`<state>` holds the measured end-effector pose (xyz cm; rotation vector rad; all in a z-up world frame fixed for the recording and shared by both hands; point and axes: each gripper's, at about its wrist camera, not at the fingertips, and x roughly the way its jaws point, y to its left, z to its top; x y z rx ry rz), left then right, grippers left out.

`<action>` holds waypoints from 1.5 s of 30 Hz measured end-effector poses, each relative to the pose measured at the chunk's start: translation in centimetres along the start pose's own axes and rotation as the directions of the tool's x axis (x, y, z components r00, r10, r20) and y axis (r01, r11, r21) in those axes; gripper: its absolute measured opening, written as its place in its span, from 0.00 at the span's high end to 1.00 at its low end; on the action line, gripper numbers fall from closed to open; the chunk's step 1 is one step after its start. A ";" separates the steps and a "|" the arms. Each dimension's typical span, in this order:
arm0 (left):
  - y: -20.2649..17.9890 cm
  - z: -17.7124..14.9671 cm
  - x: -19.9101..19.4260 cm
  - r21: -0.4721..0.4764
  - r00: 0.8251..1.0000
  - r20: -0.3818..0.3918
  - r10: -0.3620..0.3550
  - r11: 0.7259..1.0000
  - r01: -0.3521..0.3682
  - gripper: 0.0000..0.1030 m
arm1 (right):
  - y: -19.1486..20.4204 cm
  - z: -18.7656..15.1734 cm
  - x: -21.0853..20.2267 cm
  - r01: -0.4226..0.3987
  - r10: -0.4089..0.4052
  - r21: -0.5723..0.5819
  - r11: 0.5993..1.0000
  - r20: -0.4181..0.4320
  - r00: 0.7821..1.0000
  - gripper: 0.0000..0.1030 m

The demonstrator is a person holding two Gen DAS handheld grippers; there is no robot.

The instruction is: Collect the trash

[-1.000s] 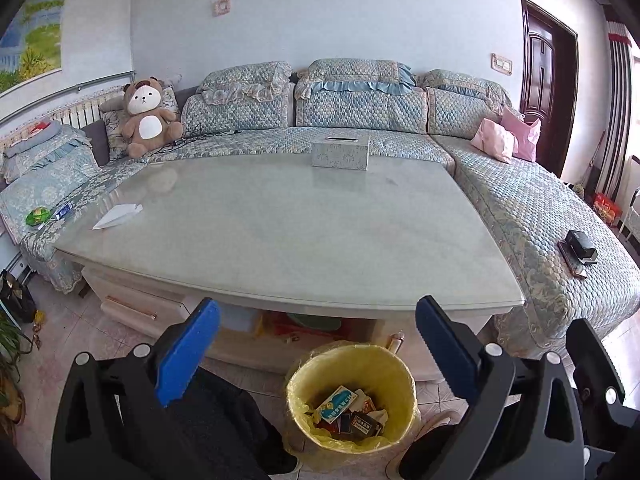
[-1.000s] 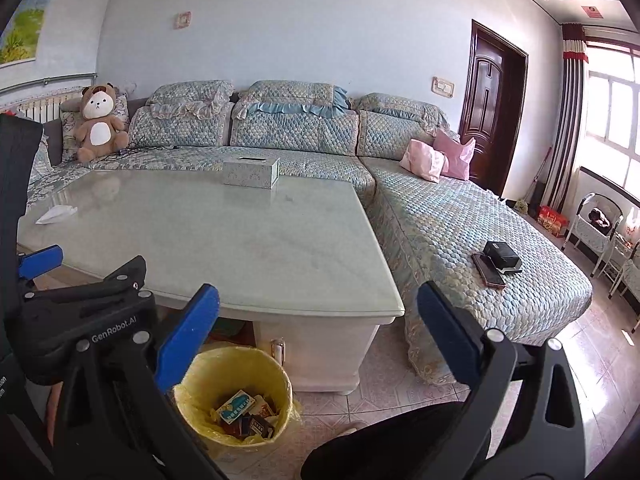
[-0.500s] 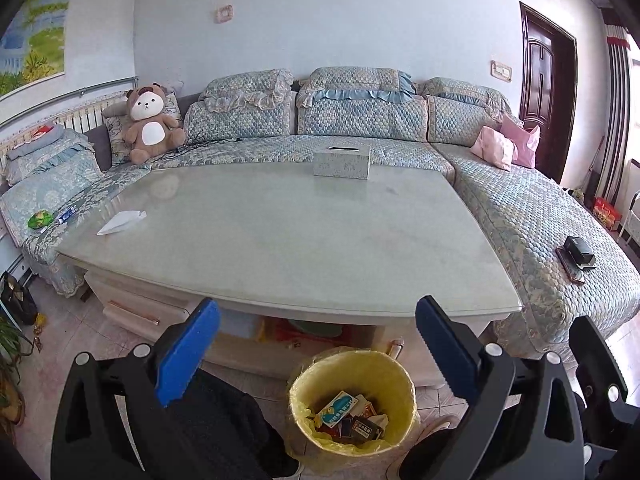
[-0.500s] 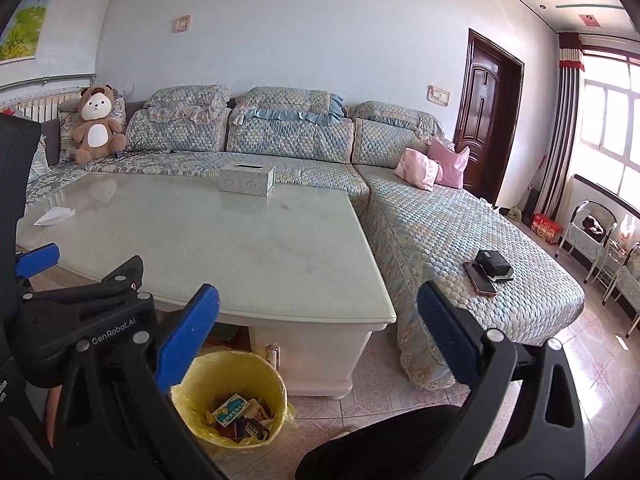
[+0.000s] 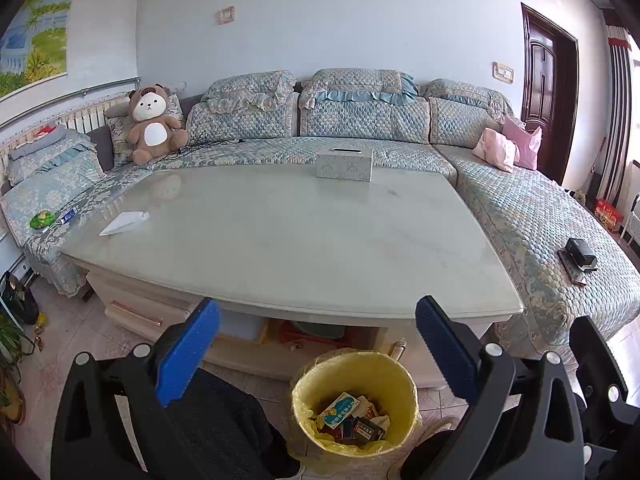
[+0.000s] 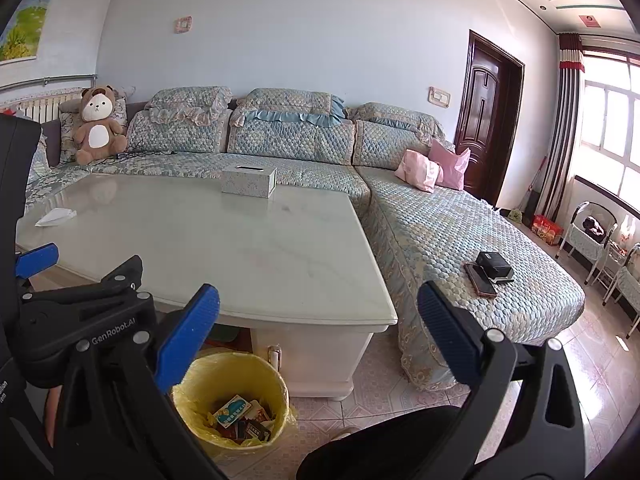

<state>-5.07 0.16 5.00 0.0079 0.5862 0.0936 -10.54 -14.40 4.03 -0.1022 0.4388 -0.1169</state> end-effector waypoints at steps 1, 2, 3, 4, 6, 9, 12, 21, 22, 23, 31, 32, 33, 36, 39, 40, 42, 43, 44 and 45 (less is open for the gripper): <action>0.1 0.0 0.0 -0.001 1.000 0.001 0.002 1.000 -0.002 0.07 | 0.0 0.0 0.0 0.000 0.000 0.000 1.000 0.000 1.000 0.06; 0.1 0.0 0.0 -0.002 1.000 0.001 0.003 1.000 -0.003 0.07 | 0.0 0.0 0.0 0.000 0.000 0.000 1.000 -0.001 1.000 0.06; 0.2 0.0 0.0 -0.004 1.000 0.000 0.004 1.000 -0.004 0.07 | 0.0 0.0 0.0 0.001 -0.001 0.000 1.000 -0.001 1.000 0.06; 0.2 0.0 0.0 -0.003 1.000 -0.001 0.003 1.000 -0.003 0.07 | 0.0 0.0 0.0 0.001 -0.001 0.001 1.000 0.000 1.000 0.06; 0.3 0.0 -0.1 -0.004 1.000 0.000 0.003 1.000 -0.003 0.07 | 0.0 0.1 0.0 -0.001 0.001 0.001 1.000 0.001 1.000 0.06; 0.3 0.0 -0.1 -0.006 1.000 0.008 0.009 1.000 -0.009 0.07 | 0.2 0.3 -0.2 -0.004 0.004 0.004 1.000 0.001 1.000 0.06; 0.2 -0.1 -0.3 -0.006 1.000 0.019 0.018 1.000 -0.018 0.07 | 0.3 0.5 -0.3 -0.007 0.007 0.008 1.000 0.002 1.000 0.06; 0.3 -0.1 -0.8 -0.006 0.999 0.030 0.015 1.000 -0.014 0.07 | 0.2 0.5 -0.7 -0.007 0.006 0.017 1.000 0.013 1.000 0.06; 0.3 -0.1 -0.8 -0.007 0.999 0.030 0.015 1.000 -0.015 0.07 | 0.2 0.5 -0.7 -0.007 0.006 0.018 1.000 0.013 1.000 0.06; 0.3 -0.1 -0.8 -0.006 0.999 0.030 0.016 1.000 -0.015 0.07 | 0.2 0.5 -0.7 -0.006 0.006 0.018 1.000 0.013 1.000 0.06; 0.3 -0.1 -0.9 -0.007 1.000 0.027 0.008 1.000 -0.008 0.07 | 0.1 0.5 -0.7 -0.005 0.005 0.019 1.000 0.015 1.000 0.06; 0.3 -0.1 -0.9 -0.006 1.000 0.027 0.008 1.000 -0.008 0.07 | 0.1 0.5 -0.7 -0.005 0.005 0.019 1.000 0.015 1.000 0.06; 0.3 -0.1 -0.9 -0.007 1.000 0.028 0.008 1.000 -0.007 0.07 | 0.1 0.5 -0.7 -0.006 0.005 0.019 1.000 0.015 1.000 0.06; 0.3 -0.1 -0.9 -0.007 1.000 0.027 0.008 1.000 -0.008 0.07 | 0.2 0.5 -0.7 -0.005 0.005 0.020 1.000 0.015 1.000 0.06; 0.3 -0.1 -0.9 -0.007 1.000 0.023 0.003 1.000 -0.003 0.07 | 0.2 0.5 -0.7 -0.007 0.006 0.021 1.000 0.016 1.000 0.06; 0.3 0.0 -0.9 -0.009 1.000 0.022 0.001 1.000 0.000 0.07 | 0.3 0.5 -0.8 -0.007 0.007 0.021 1.000 0.016 1.000 0.06; 0.3 0.1 -0.9 -0.007 1.000 0.022 0.004 1.000 -0.004 0.07 | 0.3 0.5 -0.8 -0.006 0.006 0.020 1.000 0.016 1.000 0.06; 0.3 0.1 -0.9 -0.006 1.000 0.021 0.005 1.000 -0.005 0.07 | 0.3 0.5 -0.8 -0.006 0.006 0.021 1.000 0.016 1.000 0.06; 0.3 0.1 -0.9 -0.005 1.000 0.019 0.004 1.000 -0.004 0.07 | 0.3 0.5 -0.8 -0.007 0.007 0.022 1.000 0.015 1.000 0.06; 0.3 0.2 -0.8 -0.006 1.000 0.017 0.005 1.000 -0.005 0.07 | 0.3 0.5 -0.8 -0.009 0.008 0.023 1.000 0.014 1.000 0.06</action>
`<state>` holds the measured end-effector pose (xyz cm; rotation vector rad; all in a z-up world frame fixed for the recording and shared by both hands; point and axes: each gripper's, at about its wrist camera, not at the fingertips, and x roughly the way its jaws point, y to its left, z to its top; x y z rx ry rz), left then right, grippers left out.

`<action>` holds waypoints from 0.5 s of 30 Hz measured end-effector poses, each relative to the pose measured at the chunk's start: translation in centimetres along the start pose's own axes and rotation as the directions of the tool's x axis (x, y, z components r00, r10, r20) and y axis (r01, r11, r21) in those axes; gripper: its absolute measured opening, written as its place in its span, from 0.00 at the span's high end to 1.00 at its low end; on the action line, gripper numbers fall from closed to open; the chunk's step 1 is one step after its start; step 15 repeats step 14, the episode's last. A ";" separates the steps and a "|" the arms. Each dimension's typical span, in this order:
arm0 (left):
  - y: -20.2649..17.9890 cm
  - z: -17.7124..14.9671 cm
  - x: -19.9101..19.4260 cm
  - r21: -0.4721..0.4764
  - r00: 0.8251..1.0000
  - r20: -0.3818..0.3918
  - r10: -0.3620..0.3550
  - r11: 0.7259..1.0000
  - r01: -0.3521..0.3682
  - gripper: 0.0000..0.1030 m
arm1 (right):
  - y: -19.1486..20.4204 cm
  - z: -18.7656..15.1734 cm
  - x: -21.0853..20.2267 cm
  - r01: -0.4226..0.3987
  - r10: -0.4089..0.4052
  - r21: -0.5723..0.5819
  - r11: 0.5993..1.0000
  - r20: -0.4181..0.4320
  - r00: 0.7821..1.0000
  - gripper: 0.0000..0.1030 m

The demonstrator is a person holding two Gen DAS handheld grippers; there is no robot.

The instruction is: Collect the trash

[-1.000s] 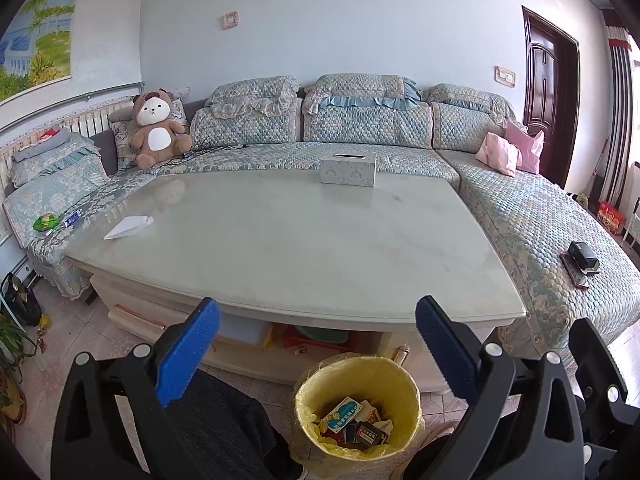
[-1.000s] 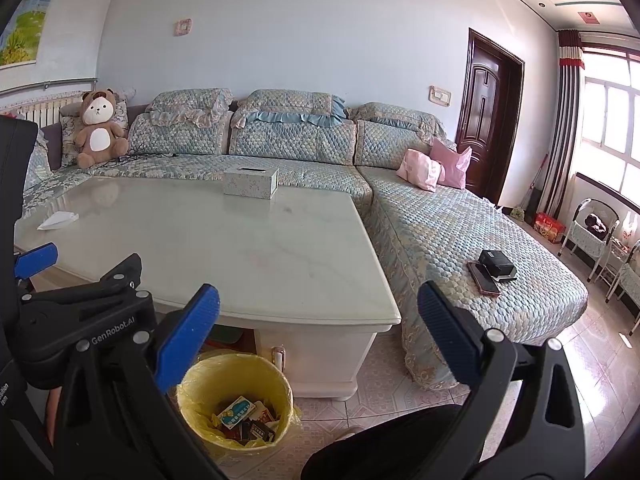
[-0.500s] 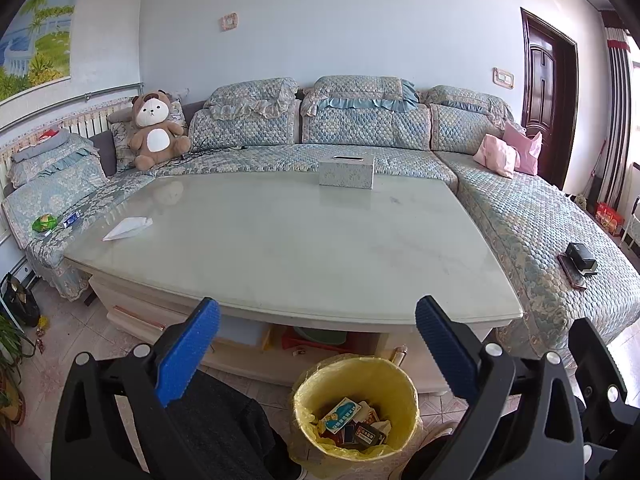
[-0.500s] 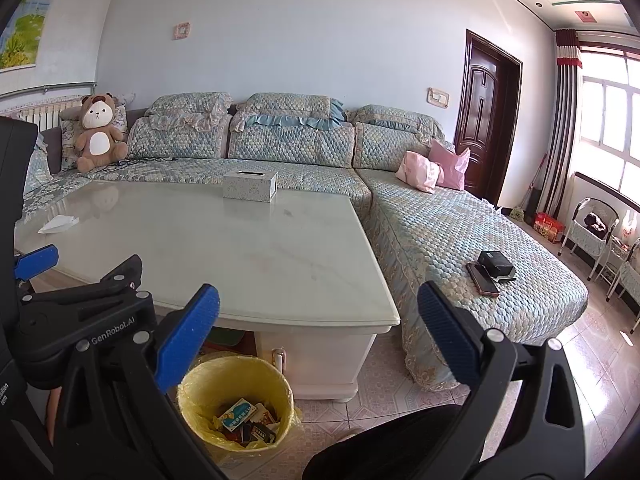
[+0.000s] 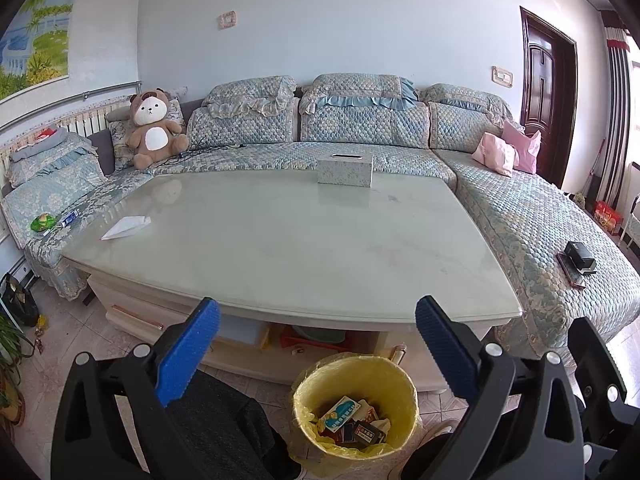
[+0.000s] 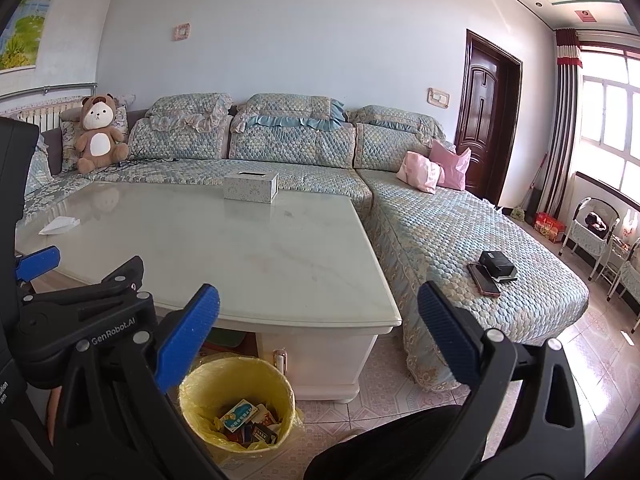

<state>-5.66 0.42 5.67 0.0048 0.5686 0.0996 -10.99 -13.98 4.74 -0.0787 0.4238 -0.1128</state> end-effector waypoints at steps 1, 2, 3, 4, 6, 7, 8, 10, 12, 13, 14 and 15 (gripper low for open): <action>0.0 0.1 0.0 -0.001 1.000 0.001 0.002 1.000 -0.002 0.07 | 0.0 0.0 0.0 -0.001 0.001 0.000 1.000 0.000 1.000 0.06; 0.0 0.1 0.0 -0.001 1.000 0.003 0.004 1.000 -0.004 0.07 | 0.0 0.0 0.0 -0.001 0.001 0.002 1.000 0.000 1.000 0.06; 0.0 0.1 0.0 -0.001 1.000 0.004 0.004 1.000 -0.004 0.07 | 0.0 0.0 -0.1 0.000 0.000 0.002 1.000 -0.001 1.000 0.06; 0.0 0.1 0.0 0.000 1.000 0.004 0.003 1.000 -0.003 0.07 | 0.0 0.0 -0.1 -0.001 0.001 0.001 1.000 0.000 1.000 0.06; -0.1 0.1 0.0 0.000 1.000 0.003 0.002 1.000 -0.002 0.07 | 0.1 0.0 -0.1 0.001 -0.001 0.001 1.000 0.001 1.000 0.06; -0.1 0.1 0.0 -0.002 1.000 0.002 0.001 1.000 -0.001 0.07 | 0.1 0.0 -0.1 0.003 -0.003 0.001 1.000 0.003 1.000 0.06; -0.1 0.2 0.0 -0.003 1.000 -0.001 -0.003 1.000 0.003 0.07 | 0.1 0.0 -0.1 0.003 -0.003 0.001 1.000 0.003 1.000 0.06; -0.1 0.2 0.0 -0.004 1.000 -0.007 -0.009 1.000 0.009 0.07 | 0.1 0.0 -0.1 0.004 -0.004 0.002 1.000 0.003 1.000 0.06; 0.0 0.2 0.1 -0.004 1.000 -0.009 -0.008 1.000 0.008 0.07 | 0.1 0.0 -0.1 0.003 -0.003 0.002 1.000 0.003 1.000 0.06; 0.0 0.3 0.1 -0.003 1.000 -0.010 -0.009 1.000 0.009 0.07 | 0.1 0.0 -0.1 0.003 -0.003 0.002 1.000 0.003 1.000 0.06; 0.0 0.3 0.1 -0.003 1.000 -0.011 -0.008 1.000 0.008 0.07 | 0.1 0.0 -0.1 0.004 -0.004 0.002 1.000 0.003 1.000 0.06; 0.0 0.3 0.1 -0.003 1.000 -0.011 -0.008 1.000 0.008 0.07 | 0.1 0.0 -0.1 0.004 -0.004 0.002 1.000 0.003 1.000 0.06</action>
